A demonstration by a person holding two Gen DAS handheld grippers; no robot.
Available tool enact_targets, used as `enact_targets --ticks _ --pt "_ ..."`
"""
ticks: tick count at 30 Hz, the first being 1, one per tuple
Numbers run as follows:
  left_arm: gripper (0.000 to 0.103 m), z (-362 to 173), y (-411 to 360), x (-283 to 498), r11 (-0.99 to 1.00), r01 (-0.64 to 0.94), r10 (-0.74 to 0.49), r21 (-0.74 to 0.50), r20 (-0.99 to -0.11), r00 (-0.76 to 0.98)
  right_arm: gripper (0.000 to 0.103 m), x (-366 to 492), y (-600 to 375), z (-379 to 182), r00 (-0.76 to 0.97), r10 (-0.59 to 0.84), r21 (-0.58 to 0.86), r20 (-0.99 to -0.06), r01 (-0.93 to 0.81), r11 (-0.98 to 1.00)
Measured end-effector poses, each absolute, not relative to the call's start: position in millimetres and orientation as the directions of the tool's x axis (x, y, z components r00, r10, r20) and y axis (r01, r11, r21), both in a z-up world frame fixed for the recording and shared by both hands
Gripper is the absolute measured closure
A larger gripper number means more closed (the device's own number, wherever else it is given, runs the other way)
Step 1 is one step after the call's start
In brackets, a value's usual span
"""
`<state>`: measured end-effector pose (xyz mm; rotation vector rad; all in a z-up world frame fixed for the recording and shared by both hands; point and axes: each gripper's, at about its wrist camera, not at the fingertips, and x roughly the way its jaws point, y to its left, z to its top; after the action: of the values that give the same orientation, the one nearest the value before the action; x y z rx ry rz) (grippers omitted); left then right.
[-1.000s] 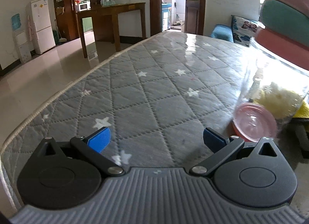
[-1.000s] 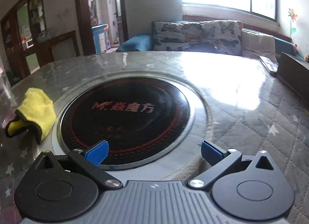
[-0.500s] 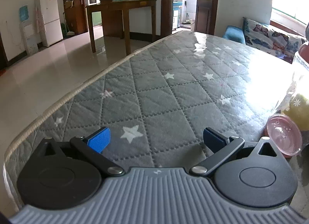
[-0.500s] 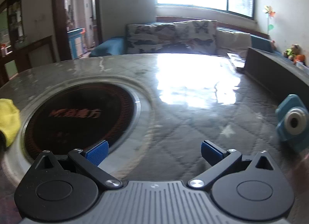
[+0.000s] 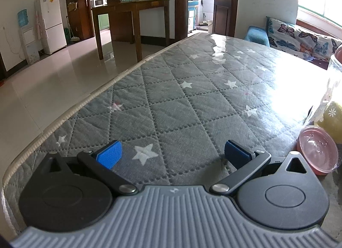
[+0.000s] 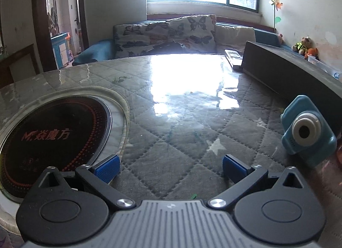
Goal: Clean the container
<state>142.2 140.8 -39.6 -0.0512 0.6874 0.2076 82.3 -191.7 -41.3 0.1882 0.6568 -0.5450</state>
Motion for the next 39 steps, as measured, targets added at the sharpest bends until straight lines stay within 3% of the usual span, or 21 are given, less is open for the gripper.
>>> enact_targets --ticks 39 --pt "0.000 -40.1 151.5 139.3 0.978 -0.207 0.172 0.019 -0.635 0.754 0.000 81.9 -187.8 -41.8 0.657 -0.423 -0.006 -0.624 0.537 0.844"
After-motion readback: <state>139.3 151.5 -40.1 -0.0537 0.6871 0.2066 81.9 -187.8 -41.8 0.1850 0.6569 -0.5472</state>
